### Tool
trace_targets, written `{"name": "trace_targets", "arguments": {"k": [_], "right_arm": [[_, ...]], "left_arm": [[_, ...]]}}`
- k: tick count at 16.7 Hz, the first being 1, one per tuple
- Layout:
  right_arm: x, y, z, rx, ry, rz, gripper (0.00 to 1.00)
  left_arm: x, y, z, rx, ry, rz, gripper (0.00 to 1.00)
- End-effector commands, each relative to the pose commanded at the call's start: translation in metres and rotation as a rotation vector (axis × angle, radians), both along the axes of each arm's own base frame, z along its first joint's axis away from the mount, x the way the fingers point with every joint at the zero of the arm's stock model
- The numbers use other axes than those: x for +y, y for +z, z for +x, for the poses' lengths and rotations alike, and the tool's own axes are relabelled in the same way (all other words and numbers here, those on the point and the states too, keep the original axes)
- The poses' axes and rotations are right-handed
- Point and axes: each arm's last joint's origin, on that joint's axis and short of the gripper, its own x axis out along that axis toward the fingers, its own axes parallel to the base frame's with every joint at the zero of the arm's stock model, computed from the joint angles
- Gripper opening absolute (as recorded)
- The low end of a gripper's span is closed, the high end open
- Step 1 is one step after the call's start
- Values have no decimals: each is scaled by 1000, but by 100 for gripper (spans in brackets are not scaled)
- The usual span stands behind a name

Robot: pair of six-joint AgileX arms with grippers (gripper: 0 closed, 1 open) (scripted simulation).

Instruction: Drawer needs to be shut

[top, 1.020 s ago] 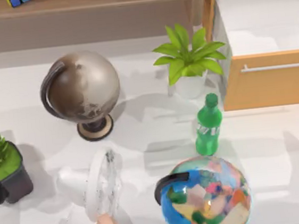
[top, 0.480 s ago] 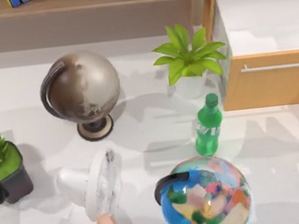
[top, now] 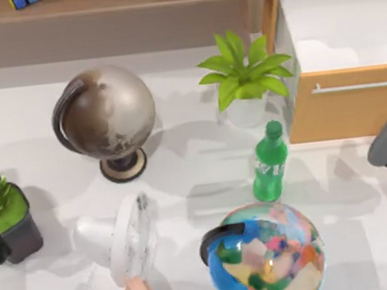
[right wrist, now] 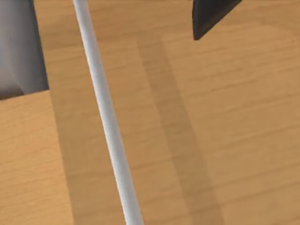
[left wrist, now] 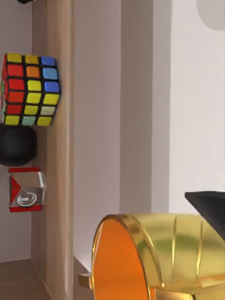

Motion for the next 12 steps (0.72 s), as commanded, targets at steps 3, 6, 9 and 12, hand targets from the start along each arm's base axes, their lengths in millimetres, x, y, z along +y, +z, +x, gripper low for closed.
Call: {"name": "trace_targets", "arguments": {"k": [3,6,9,12], "right_arm": [[15,-9,-2,-30,-2,-164,100],[24,-14,-3,-49,-9,-254,100],[25,-15,-3,-52,-11,-270,100],[24,-16,-4,-44,-12,-271,100]], "left_arm": [[0,0,0,0,0,0,100],[0,0,0,0,0,0,100],[0,0,0,0,0,0,100],[0,0,0,0,0,0,100]]}}
